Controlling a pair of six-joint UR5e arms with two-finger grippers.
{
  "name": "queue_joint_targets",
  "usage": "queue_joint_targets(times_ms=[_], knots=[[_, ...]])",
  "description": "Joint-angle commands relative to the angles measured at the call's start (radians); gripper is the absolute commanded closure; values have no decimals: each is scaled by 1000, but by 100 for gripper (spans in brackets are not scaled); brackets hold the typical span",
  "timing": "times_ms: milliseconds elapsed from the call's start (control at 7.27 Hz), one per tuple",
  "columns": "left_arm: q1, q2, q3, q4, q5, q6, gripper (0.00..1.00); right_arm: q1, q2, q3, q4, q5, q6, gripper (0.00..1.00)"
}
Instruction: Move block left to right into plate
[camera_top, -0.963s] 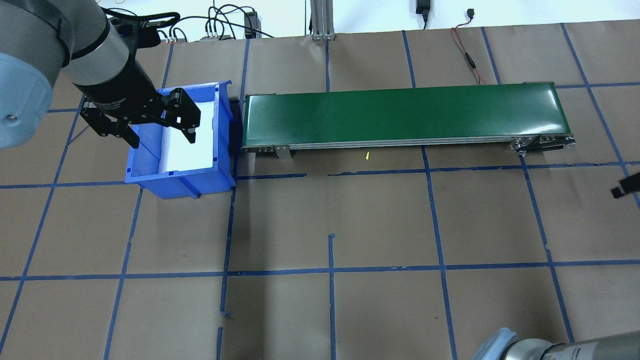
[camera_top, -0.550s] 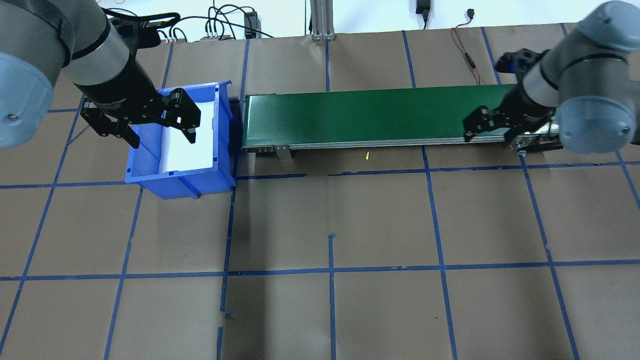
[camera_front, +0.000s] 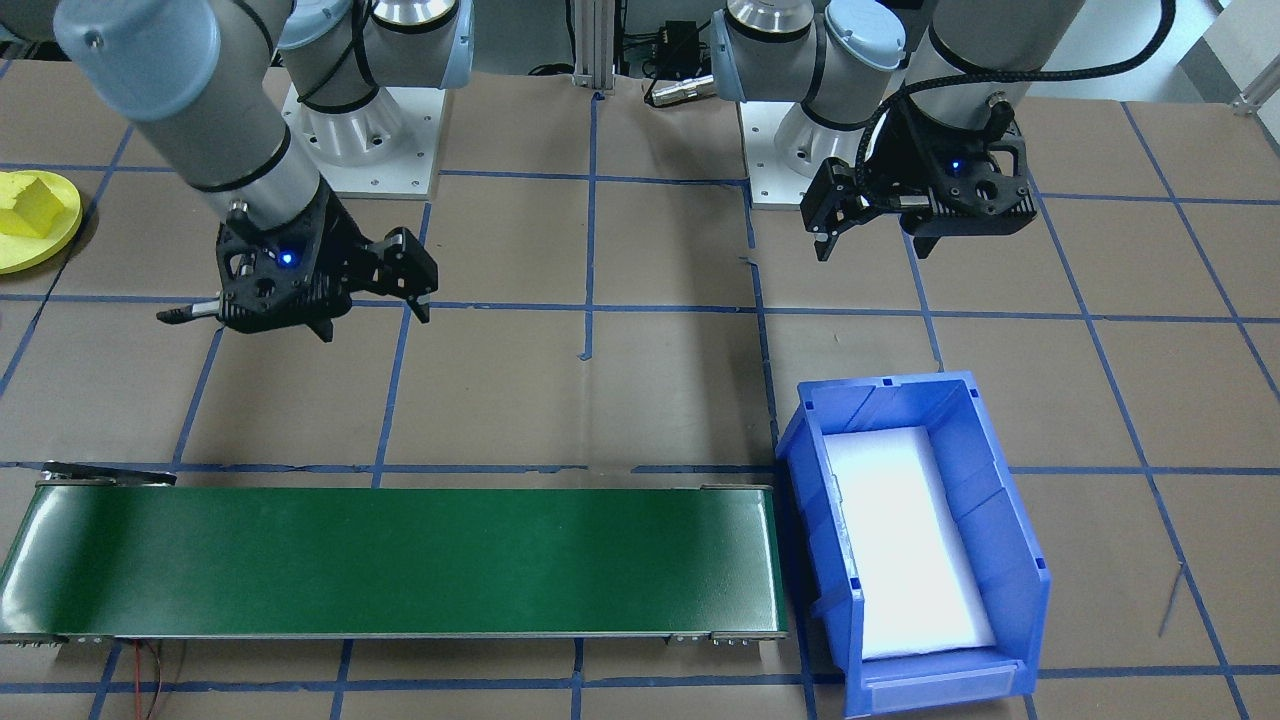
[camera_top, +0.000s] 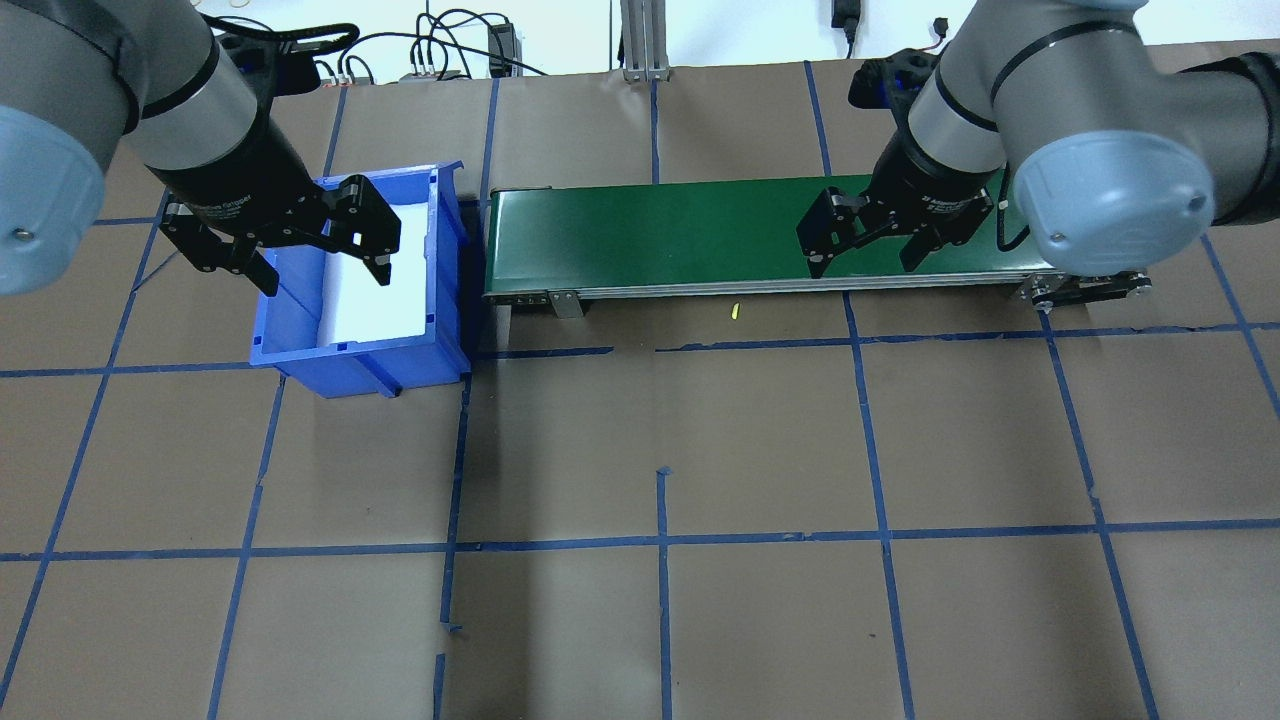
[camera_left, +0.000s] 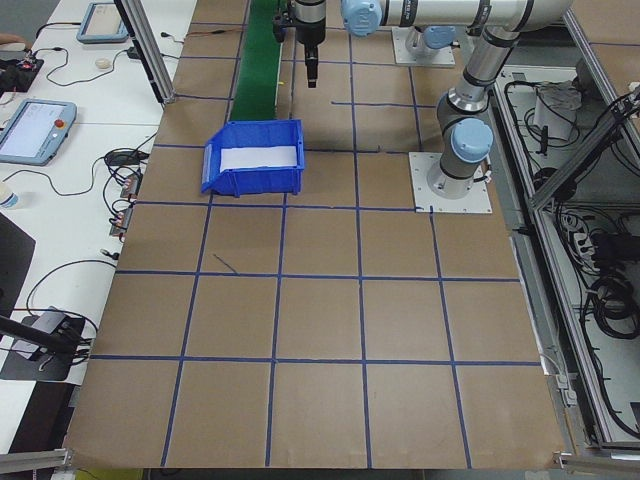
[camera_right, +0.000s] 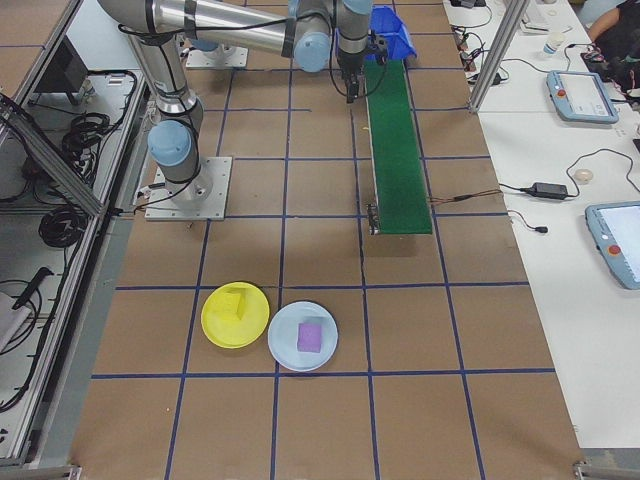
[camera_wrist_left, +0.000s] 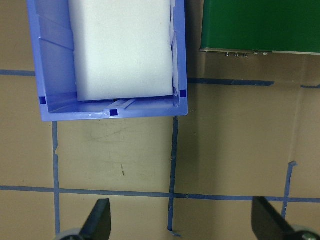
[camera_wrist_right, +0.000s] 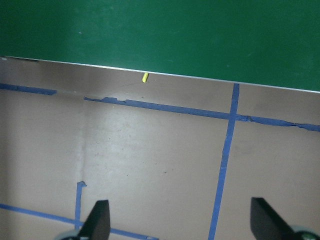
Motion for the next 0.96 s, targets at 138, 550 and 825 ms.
queue_joint_targets(times_ms=[138,550,825], knots=[[0,0,8,1,0,0,0,0,-33,-42,48,-153,-12,0],[40,0,58,-26,5,6,0,-6,-36,-51,40,-183,-13,0],[72,-6,66,-54,2,67,0,-8,-53,-50,74,-203,-13,0]])
